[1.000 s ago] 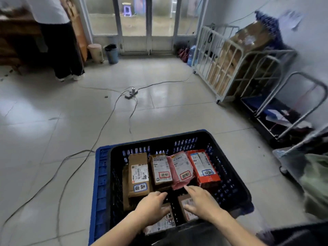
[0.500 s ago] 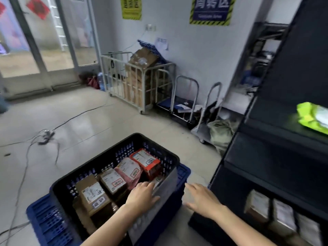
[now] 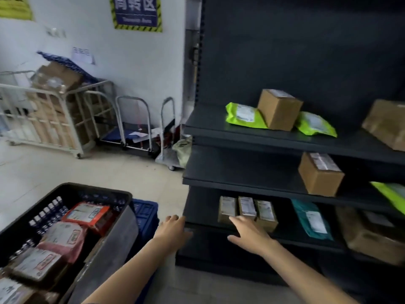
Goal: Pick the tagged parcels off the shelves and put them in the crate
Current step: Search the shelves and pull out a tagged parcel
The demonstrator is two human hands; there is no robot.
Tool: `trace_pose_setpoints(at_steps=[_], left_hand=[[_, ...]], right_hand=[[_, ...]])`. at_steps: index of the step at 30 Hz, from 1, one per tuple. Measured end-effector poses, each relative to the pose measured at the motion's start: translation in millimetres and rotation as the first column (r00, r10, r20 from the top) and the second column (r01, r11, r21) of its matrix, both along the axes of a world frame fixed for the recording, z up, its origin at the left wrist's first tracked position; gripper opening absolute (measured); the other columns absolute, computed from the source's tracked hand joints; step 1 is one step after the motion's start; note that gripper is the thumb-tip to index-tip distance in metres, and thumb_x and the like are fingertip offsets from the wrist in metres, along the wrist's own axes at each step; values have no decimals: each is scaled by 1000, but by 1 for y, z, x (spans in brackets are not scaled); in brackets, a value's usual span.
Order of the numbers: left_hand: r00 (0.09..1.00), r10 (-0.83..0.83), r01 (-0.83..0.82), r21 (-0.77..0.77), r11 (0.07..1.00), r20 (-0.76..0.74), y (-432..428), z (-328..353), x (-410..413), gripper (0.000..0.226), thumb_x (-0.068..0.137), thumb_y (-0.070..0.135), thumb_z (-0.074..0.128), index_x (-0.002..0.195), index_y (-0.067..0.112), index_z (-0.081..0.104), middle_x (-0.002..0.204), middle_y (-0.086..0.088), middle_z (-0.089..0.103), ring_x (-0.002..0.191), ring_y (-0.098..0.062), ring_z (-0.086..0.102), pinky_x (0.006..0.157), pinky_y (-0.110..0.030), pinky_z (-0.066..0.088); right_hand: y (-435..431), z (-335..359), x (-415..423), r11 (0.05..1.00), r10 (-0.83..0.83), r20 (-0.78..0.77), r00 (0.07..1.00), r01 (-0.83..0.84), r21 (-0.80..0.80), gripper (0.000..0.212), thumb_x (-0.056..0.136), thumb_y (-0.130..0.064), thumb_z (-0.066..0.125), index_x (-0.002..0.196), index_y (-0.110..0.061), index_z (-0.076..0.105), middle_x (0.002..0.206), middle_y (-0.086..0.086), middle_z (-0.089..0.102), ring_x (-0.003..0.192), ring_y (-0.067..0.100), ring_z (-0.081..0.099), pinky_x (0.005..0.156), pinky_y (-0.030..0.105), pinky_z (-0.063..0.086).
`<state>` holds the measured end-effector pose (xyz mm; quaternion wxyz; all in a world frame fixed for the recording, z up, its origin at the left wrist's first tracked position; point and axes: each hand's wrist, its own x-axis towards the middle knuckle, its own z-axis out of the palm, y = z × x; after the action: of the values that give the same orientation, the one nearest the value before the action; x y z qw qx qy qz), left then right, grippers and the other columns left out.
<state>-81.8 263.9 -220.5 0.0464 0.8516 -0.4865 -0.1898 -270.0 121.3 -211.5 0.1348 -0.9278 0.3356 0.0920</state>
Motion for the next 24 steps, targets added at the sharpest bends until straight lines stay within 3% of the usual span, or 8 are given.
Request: trace_pose_setpoints(at_steps=[8,24], left_hand=[[987,-159,159,-14,987,3,-59,8,-130,59,91,48,45,142,18,33,144,-7,40,135,-27,32,109,-38,31],[920,-392,391,-10,920,-10,-123,8,-373,62,93,47,44,145,17,29,148,-8,36,137,-26,30,112,-36,28]], right_hand=[[-25,9,-159,974,-227,30,973,226,22,65,91,-43,47,146,-19,23,151,2,31,136,21,31,106,33,32],[-44,12,-414,881,-473,57,879,472,30,65,91,-42,47,146,-17,23,150,5,32,134,22,35,106,35,36]])
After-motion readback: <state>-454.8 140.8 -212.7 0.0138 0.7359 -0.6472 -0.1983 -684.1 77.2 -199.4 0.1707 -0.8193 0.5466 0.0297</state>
